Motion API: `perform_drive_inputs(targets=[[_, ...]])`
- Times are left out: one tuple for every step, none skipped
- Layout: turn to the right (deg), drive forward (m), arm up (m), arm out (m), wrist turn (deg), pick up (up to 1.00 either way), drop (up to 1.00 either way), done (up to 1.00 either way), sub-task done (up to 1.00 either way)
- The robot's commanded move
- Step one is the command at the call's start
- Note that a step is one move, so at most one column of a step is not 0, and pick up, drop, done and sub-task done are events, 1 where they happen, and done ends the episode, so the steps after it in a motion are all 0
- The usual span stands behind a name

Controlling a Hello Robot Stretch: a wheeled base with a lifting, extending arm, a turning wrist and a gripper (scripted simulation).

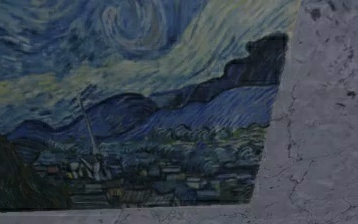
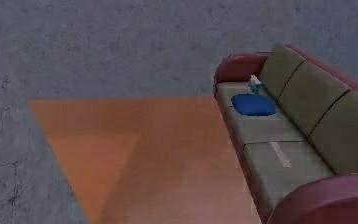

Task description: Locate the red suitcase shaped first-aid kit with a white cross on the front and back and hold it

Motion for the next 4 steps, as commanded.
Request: perform_drive_inputs(targets=[[45.0, 0.00, 0.00, 0.00, 0.0, 0.00, 0.00, 0.00, 0.00], [45.0, 0.00, 0.00, 0.00, 0.0, 0.00, 0.00, 0.00, 0.00], [9.0, 0.00, 0.00, 0.00, 0.0, 0.00, 0.00, 0.00, 0.00], [0.0, 0.75, 0.00, 0.00, 0.0, 0.00, 0.00, 0.00, 0.00]])
